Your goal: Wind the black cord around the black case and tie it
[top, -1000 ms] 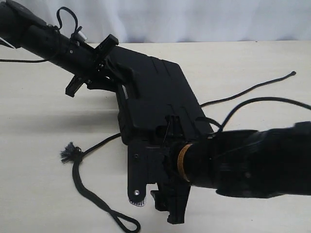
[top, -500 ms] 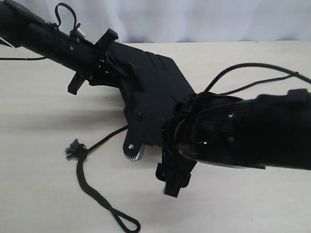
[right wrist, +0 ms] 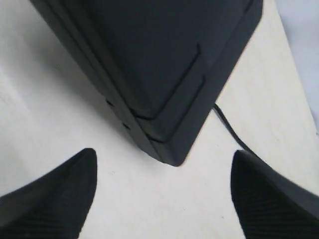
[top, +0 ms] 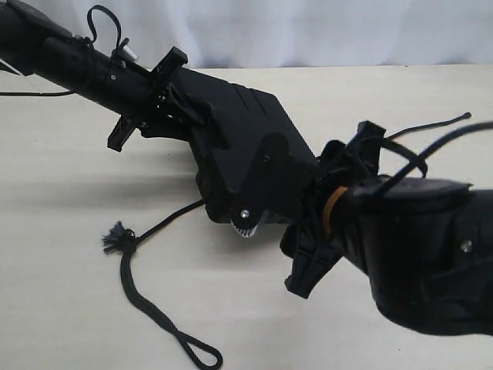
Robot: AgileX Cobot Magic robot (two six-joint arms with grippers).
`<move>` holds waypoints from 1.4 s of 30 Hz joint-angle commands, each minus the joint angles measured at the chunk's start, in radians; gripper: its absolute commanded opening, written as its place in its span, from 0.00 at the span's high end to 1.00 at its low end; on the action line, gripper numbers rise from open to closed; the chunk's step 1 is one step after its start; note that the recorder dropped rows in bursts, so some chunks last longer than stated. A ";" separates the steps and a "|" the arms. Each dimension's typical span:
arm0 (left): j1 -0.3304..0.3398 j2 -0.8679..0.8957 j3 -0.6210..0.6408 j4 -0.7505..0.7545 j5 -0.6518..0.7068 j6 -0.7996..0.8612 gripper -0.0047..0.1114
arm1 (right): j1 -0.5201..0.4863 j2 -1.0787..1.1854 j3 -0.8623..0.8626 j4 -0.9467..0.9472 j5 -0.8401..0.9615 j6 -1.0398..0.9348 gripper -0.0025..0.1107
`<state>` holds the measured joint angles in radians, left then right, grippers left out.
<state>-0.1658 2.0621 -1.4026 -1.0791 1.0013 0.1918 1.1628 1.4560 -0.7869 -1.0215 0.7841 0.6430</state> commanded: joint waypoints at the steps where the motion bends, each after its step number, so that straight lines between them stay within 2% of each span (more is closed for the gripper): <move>1: -0.007 -0.018 -0.007 -0.024 0.036 0.022 0.96 | 0.003 -0.005 0.123 -0.284 -0.158 0.384 0.37; 4: -0.007 -0.018 -0.007 -0.024 0.038 0.022 0.96 | 0.003 -0.005 0.214 -0.662 -0.159 0.763 0.37; 5: -0.007 -0.018 -0.007 -0.024 0.038 0.022 0.96 | 0.003 -0.005 0.248 -0.723 -0.152 0.883 0.37; 11: -0.007 -0.018 -0.007 -0.033 0.036 0.022 0.96 | 0.003 0.003 0.318 -0.723 -0.125 0.889 0.37; 24: -0.009 -0.018 -0.007 -0.127 0.087 0.053 0.96 | 0.003 0.097 0.194 -0.723 -0.170 0.876 0.37; 30: -0.009 -0.018 -0.007 -0.130 0.087 0.055 0.96 | 0.003 0.200 0.194 -0.723 -0.170 0.897 0.37; 36: -0.009 -0.018 -0.007 -0.130 0.085 0.068 0.96 | 0.003 0.210 0.194 -0.723 -0.166 0.897 0.37; 38: -0.009 -0.018 -0.007 -0.130 0.085 0.068 0.96 | 0.003 0.210 0.194 -0.723 -0.146 0.897 0.33; 40: -0.009 -0.018 -0.007 -0.130 0.085 0.068 0.96 | 0.003 0.210 0.194 -0.723 -0.123 0.897 0.23; 42: -0.009 -0.018 -0.007 -0.130 0.085 0.068 0.96 | 0.003 0.210 0.194 -0.723 -0.069 0.897 0.08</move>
<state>-0.1658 2.0621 -1.4026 -1.1604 1.0387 0.2392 1.1655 1.6647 -0.5922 -1.7371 0.6498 1.5326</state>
